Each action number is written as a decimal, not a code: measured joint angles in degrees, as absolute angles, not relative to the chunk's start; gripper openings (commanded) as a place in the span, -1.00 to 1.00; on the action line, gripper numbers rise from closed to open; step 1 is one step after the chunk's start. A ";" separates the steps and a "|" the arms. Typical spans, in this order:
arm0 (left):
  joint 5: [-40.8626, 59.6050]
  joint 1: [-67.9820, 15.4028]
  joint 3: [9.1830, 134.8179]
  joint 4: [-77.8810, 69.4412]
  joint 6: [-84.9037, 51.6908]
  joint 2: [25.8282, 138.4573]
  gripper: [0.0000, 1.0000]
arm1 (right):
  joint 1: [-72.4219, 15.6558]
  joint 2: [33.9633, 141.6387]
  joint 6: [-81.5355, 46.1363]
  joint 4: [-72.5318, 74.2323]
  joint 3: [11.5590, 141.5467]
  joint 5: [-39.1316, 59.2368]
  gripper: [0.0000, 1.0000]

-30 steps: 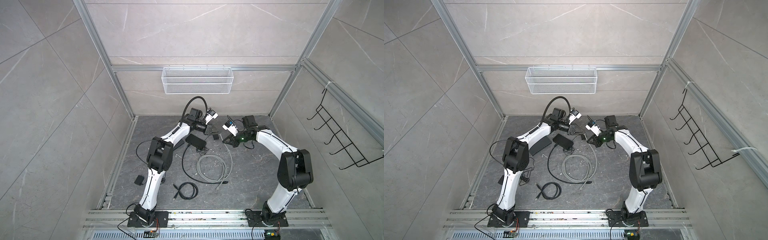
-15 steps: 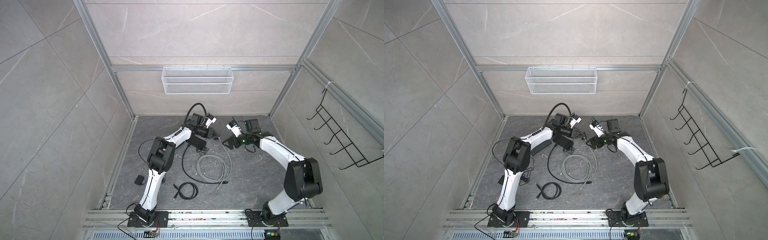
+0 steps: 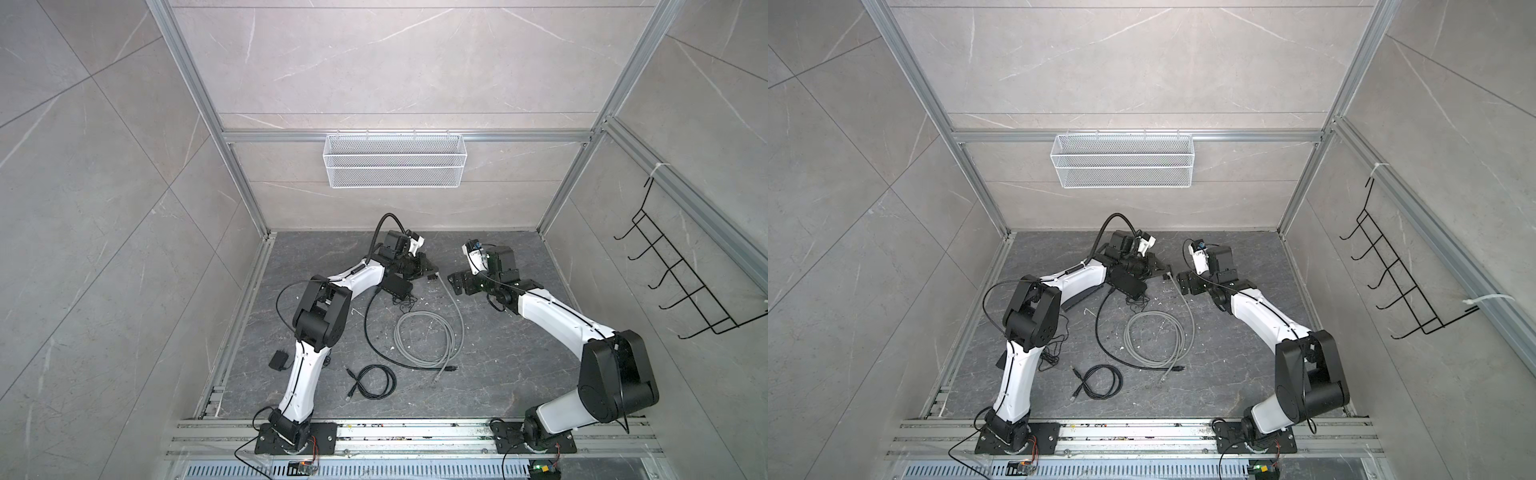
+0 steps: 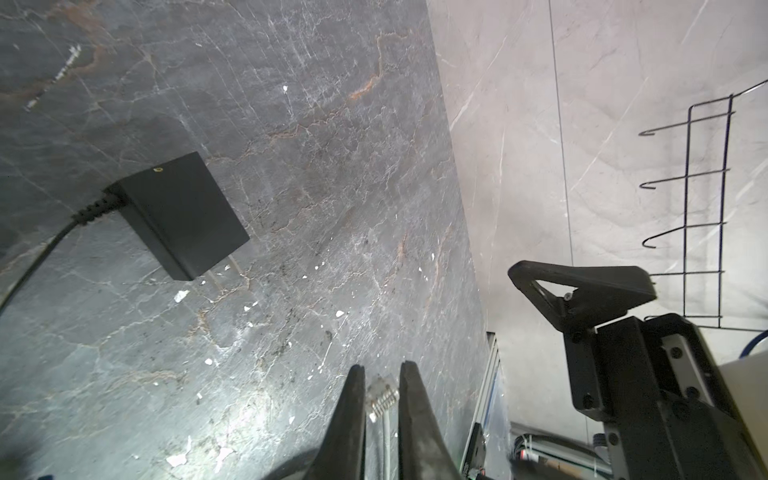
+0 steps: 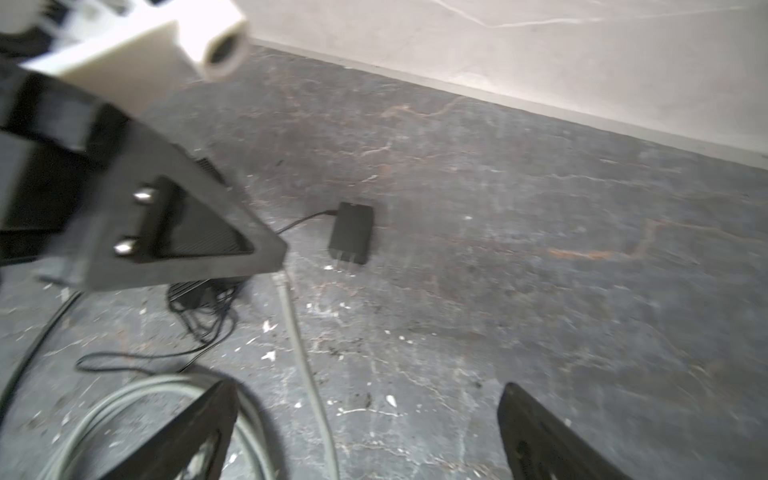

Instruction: Insert the plug into the switch port

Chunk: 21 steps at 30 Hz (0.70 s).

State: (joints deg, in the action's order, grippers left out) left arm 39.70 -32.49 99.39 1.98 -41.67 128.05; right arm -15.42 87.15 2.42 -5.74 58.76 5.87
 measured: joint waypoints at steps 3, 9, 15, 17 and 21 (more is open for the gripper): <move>38.37 -32.67 99.39 2.26 -42.50 127.74 -1.00 | -15.42 87.22 0.82 -7.70 60.10 1.15 0.99; 34.54 -33.23 99.61 6.15 -41.74 126.93 -1.00 | -14.87 87.88 -6.24 -13.80 67.57 -7.29 0.99; 32.25 -33.52 100.49 9.17 -41.47 126.78 -1.00 | -12.47 87.74 -8.10 -13.78 66.85 -0.51 0.91; 31.33 -33.69 100.99 10.63 -41.58 126.78 -1.00 | -13.30 87.83 -6.68 -13.93 66.46 1.17 0.80; 29.19 -34.15 103.20 14.63 -42.26 126.78 -1.00 | -16.25 87.85 -1.34 -14.02 63.61 4.40 0.64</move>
